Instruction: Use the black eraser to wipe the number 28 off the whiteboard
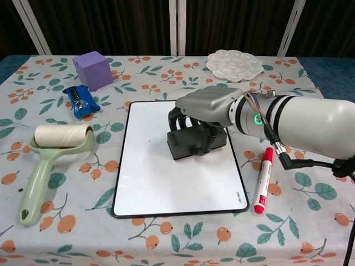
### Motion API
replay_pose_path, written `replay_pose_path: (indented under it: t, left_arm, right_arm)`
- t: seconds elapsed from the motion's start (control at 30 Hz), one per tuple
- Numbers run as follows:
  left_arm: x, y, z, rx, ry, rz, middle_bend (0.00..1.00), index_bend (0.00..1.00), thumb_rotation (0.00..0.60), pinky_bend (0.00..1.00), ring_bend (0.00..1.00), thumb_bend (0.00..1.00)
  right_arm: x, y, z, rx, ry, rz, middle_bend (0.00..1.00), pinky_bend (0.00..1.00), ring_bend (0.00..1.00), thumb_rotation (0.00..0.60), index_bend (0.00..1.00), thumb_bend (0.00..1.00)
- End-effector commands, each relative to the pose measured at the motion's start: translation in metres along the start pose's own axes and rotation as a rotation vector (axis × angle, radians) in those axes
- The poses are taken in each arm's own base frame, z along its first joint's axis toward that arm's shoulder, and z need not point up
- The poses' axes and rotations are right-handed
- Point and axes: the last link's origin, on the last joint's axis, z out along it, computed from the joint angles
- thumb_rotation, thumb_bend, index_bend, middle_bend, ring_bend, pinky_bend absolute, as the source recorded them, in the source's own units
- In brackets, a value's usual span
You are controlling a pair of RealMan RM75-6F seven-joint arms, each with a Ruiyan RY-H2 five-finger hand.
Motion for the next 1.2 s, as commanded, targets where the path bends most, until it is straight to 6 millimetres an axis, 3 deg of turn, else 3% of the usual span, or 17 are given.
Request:
replay_pose_path:
  t: [0.03,0.3,0.57,0.87,1.03,1.2]
  left_arm:
    - [0.001,0.000,0.000,0.000,0.002,0.002,0.04,0.08,0.600,0.16,0.04,0.00]
    - [0.000,-0.002,0.004,-0.003,0.012,0.003,0.04,0.08,0.600,0.16,0.04,0.00]
    - [-0.001,-0.004,0.006,-0.002,0.009,0.004,0.04,0.08,0.600,0.16,0.04,0.00]
    - [0.000,-0.010,0.004,0.017,0.003,0.006,0.04,0.08,0.600,0.16,0.04,0.00]
    - [0.000,-0.010,0.001,0.017,0.007,0.004,0.04,0.08,0.600,0.16,0.04,0.00]
    - [0.000,-0.009,-0.001,0.016,0.008,0.002,0.04,0.08,0.600,0.16,0.04,0.00]
  right_arm:
    - [-0.005,0.010,0.006,-0.037,-0.012,0.022,0.76,0.73,0.66,0.600,0.81,0.38]
    - [-0.005,0.022,0.028,-0.111,0.040,0.083,0.76,0.73,0.66,0.600,0.81,0.38]
    - [0.010,0.027,0.062,-0.163,0.138,0.102,0.76,0.73,0.66,0.600,0.81,0.39]
    - [0.029,0.019,0.096,-0.195,0.210,0.118,0.76,0.73,0.66,0.600,0.81,0.39]
    - [0.028,0.015,0.104,-0.199,0.174,0.149,0.76,0.73,0.66,0.600,0.81,0.39]
    - [0.020,0.010,0.096,-0.162,0.141,0.152,0.76,0.73,0.66,0.600,0.81,0.39]
